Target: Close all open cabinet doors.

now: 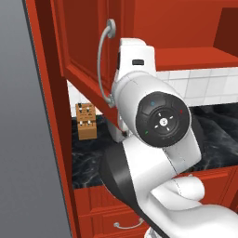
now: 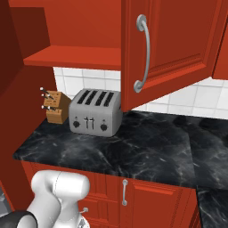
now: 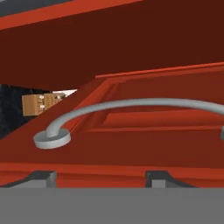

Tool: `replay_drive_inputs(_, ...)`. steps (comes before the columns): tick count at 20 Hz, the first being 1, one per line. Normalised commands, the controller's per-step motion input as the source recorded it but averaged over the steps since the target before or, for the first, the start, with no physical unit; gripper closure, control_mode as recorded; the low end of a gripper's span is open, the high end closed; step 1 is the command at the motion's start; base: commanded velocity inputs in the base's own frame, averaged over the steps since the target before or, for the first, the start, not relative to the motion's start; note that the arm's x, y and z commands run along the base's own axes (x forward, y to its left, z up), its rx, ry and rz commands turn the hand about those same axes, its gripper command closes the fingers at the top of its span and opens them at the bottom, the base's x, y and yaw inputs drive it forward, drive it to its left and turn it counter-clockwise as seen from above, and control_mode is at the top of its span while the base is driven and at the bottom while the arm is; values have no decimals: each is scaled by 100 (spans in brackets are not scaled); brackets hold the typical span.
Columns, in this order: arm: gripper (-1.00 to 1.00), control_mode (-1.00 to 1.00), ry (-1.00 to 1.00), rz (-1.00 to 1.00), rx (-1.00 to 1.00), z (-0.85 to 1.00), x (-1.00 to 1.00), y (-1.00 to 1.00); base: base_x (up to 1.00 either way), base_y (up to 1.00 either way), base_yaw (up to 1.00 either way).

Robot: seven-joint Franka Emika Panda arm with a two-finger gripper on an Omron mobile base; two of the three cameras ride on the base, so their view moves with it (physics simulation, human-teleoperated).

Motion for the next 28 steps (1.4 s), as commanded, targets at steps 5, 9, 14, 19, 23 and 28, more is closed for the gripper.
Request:
replay_drive_inputs(5,-100,-100,1,-3,-8,-11,57,-35,0,0,0)
replay_drive_inputs(9,-100,-100,2,-4,-7,-9,71,-35,0,0,0)
replay_drive_inputs(14,-100,-100,1,-1,-6,-6,80,-34,0,0,0)
replay_drive_inputs(19,-100,-100,0,0,-6,-6,84,-31,0,0,0)
replay_drive_inputs(23,-100,-100,0,0,-5,-8,88,-28,0,0,0)
replay_drive_inputs(28,-100,-100,0,0,-3,-3,98,-24,0,0,0)
